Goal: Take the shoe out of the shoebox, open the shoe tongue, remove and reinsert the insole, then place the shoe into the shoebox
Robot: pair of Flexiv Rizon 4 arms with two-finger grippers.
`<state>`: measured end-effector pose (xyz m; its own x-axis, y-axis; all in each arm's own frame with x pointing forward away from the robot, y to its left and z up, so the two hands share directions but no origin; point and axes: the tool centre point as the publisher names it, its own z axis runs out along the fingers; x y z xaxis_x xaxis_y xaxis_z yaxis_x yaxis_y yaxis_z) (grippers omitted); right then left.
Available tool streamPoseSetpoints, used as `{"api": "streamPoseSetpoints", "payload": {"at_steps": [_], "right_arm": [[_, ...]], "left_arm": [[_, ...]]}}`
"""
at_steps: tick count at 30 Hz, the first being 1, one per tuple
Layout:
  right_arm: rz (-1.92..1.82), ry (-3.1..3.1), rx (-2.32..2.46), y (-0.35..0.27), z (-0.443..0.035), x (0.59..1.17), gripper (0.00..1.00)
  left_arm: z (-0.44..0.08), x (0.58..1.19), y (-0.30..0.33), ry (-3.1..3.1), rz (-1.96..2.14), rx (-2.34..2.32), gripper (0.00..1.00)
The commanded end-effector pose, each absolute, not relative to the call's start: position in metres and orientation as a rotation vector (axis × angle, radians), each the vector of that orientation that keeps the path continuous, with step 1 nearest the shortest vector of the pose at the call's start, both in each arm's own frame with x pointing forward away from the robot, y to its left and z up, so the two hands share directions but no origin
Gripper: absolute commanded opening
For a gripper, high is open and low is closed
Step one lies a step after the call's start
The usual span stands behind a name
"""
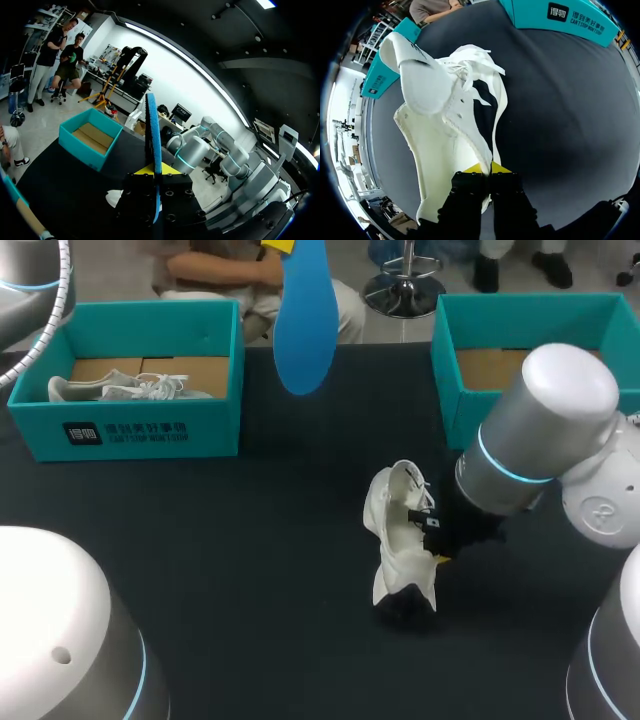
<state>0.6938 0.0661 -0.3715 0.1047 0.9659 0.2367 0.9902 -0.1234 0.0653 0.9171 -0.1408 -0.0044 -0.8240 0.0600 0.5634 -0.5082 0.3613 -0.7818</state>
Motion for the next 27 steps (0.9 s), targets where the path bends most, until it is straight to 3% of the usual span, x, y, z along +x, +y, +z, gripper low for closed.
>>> {"api": "streamPoseSetpoints", "payload": {"at_steps": [1,2,4,6,7,22,27], "right_arm": [[-0.346,-1.998,-2.255,0.067,-0.373,0.691,0.11],[-0.346,-1.996,-2.256,0.067,-0.374,0.69,0.36],[-0.35,-1.994,-2.255,0.067,-0.374,0.69,0.49],[-0.354,-1.994,-2.259,0.066,-0.372,0.689,0.87],[-0.357,-1.996,-2.262,0.065,-0.37,0.689,1.0],[-0.369,-1.973,-2.221,0.065,-0.3,0.691,1.0],[-0.369,-1.973,-2.221,0.065,-0.3,0.691,1.0]], "left_arm": [[-0.005,0.918,-0.141,-2.121,1.479,0.386,0.0],[-0.005,0.918,-0.141,-2.121,1.479,0.386,0.0],[-0.005,0.918,-0.141,-2.121,1.479,0.386,0.0],[-0.005,0.918,-0.141,-2.121,1.479,0.386,0.0],[-0.005,0.918,-0.141,-2.121,1.479,0.386,0.0],[-0.005,0.918,-0.141,-2.121,1.479,0.386,0.0],[-0.005,0.918,-0.141,-2.121,1.479,0.386,0.0]]}}
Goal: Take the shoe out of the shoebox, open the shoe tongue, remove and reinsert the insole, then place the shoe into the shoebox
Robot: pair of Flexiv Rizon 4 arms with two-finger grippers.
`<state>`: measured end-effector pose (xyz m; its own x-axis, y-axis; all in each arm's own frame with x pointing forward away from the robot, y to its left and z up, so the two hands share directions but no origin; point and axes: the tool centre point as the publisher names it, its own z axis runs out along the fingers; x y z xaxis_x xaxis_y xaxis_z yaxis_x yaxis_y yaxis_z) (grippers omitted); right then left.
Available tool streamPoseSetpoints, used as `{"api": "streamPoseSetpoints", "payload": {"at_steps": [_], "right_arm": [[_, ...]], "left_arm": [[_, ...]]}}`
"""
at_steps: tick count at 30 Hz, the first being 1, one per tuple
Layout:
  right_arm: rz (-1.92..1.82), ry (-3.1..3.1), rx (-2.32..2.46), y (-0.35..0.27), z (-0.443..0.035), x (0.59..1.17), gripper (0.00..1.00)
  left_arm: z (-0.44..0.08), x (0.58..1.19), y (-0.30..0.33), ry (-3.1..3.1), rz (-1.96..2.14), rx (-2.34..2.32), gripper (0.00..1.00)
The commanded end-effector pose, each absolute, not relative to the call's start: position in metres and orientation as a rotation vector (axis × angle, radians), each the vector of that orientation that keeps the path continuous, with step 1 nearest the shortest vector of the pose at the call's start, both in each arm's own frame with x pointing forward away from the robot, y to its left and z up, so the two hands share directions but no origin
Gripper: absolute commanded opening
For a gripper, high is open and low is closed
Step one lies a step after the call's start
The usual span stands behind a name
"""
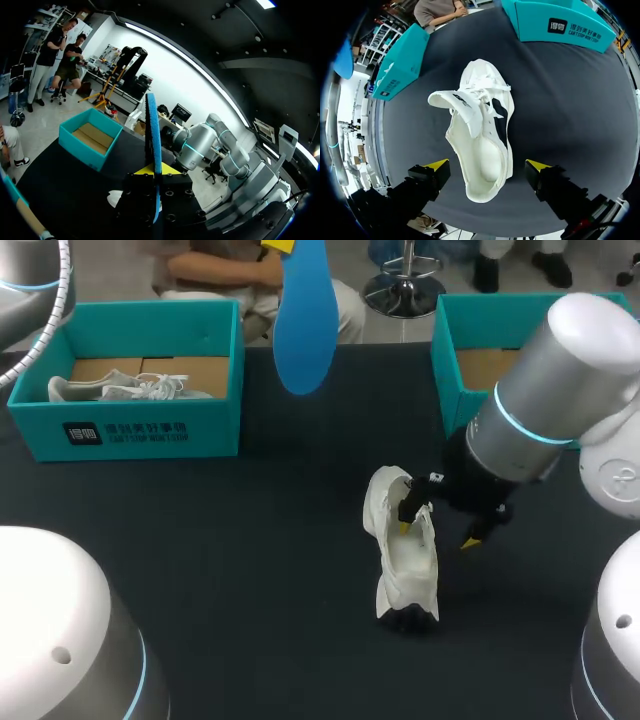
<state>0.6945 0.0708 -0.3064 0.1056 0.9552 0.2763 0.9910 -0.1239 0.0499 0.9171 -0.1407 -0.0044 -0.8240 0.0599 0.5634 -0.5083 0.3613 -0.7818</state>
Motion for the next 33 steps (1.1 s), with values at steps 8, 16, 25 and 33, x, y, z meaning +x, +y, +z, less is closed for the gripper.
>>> {"api": "streamPoseSetpoints", "payload": {"at_steps": [8,16,25,33], "right_arm": [[-0.369,-1.973,-2.221,0.065,-0.3,0.691,1.0],[-0.384,-1.917,-2.235,0.066,-0.298,0.692,1.0],[-0.507,-1.509,-2.25,0.086,-0.277,0.697,1.0],[-0.707,-1.462,-2.074,0.095,-0.246,0.704,1.0]], "left_arm": [[-0.005,0.918,-0.141,-2.121,1.479,0.386,0.0],[-0.005,0.918,-0.141,-2.121,1.479,0.386,0.0],[-0.005,0.918,-0.141,-2.121,1.479,0.386,0.0],[-0.005,0.918,-0.141,-2.121,1.479,0.386,0.0]]}}
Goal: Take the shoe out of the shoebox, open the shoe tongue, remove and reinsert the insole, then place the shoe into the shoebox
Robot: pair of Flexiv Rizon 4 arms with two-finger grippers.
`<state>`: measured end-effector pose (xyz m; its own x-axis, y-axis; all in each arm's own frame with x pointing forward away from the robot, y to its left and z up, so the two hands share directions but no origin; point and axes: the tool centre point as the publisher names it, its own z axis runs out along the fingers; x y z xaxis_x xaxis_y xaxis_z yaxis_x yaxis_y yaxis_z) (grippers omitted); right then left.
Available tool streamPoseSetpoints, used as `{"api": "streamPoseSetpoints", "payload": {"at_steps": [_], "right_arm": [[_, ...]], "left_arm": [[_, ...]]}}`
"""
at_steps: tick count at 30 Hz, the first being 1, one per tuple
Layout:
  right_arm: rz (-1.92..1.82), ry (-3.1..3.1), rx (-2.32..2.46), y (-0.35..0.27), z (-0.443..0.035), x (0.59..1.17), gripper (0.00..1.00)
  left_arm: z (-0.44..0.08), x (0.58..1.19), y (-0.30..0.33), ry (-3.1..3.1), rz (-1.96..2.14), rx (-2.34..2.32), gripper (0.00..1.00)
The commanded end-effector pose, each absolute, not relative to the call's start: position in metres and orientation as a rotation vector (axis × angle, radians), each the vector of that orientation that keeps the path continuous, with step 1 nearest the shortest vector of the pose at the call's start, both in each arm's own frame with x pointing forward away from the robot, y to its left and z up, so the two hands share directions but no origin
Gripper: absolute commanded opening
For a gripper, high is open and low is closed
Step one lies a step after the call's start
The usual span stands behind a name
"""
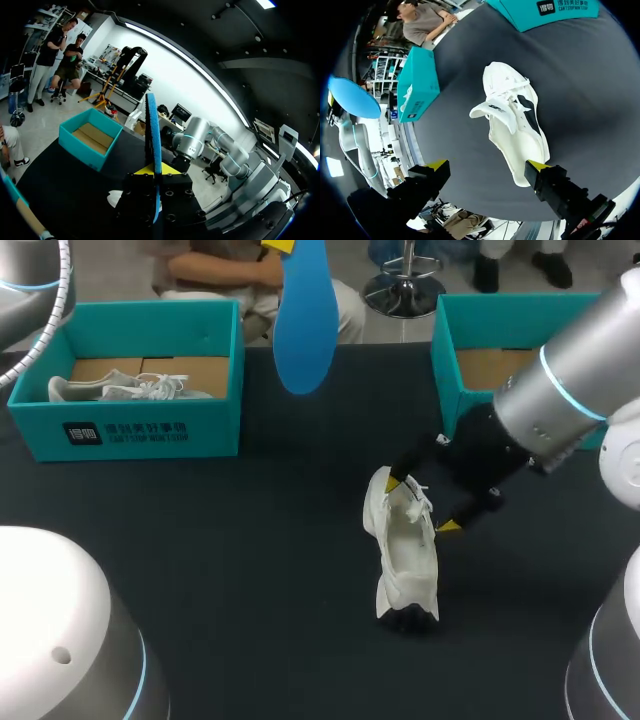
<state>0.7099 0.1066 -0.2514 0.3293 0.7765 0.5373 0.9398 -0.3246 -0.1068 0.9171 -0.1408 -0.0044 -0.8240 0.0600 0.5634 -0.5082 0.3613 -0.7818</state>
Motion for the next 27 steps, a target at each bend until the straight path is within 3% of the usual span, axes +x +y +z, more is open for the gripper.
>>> {"api": "streamPoseSetpoints", "payload": {"at_steps": [1,17,27], "right_arm": [[-0.723,-1.461,-2.066,0.094,-0.243,0.705,1.0],[-0.797,-1.399,-1.789,0.109,-0.228,0.725,1.0],[-0.736,-1.512,-1.897,0.117,-0.229,0.73,1.0]], "left_arm": [[-0.005,0.918,-0.141,-2.121,1.479,0.386,0.0],[-0.005,0.918,-0.141,-2.121,1.479,0.386,0.0],[-0.005,0.918,-0.141,-2.121,1.479,0.386,0.0]]}}
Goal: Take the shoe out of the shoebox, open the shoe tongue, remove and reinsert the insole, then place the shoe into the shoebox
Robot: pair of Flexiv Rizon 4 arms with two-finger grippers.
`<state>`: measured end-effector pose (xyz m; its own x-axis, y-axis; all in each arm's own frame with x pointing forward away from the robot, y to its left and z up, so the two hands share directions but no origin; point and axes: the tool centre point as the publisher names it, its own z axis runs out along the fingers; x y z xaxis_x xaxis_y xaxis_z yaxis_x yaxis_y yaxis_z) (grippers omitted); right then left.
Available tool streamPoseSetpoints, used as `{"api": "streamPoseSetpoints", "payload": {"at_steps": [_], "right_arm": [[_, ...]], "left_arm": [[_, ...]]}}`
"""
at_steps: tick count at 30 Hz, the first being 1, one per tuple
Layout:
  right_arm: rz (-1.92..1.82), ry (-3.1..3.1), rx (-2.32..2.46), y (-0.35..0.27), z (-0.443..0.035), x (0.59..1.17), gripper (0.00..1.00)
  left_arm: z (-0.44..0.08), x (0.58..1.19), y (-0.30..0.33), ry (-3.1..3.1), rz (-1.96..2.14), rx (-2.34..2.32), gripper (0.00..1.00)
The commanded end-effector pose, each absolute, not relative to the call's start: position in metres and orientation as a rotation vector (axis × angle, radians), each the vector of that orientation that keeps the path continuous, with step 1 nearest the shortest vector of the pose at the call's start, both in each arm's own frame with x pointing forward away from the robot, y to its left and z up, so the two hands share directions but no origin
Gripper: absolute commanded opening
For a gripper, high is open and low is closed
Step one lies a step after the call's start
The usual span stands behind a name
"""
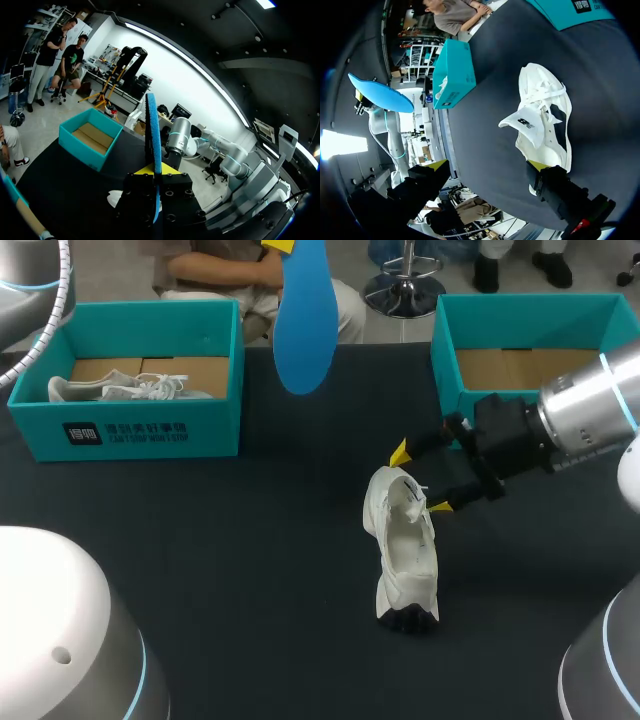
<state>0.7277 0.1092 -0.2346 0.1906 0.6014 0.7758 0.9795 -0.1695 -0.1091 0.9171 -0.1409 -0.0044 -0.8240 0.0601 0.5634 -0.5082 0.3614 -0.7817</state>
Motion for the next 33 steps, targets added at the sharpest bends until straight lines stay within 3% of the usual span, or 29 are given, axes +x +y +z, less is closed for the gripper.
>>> {"api": "streamPoseSetpoints", "payload": {"at_steps": [1,20,33], "right_arm": [[-0.736,-1.512,-1.897,0.117,-0.229,0.73,1.0],[-0.736,-1.512,-1.897,0.117,-0.229,0.73,1.0],[-0.928,-1.276,-1.769,0.139,-0.214,0.736,1.0]], "left_arm": [[-0.005,0.918,-0.141,-2.121,1.479,0.386,0.0],[-0.005,0.918,-0.141,-2.121,1.479,0.386,0.0],[-0.005,0.918,-0.141,-2.121,1.479,0.386,0.0]]}}
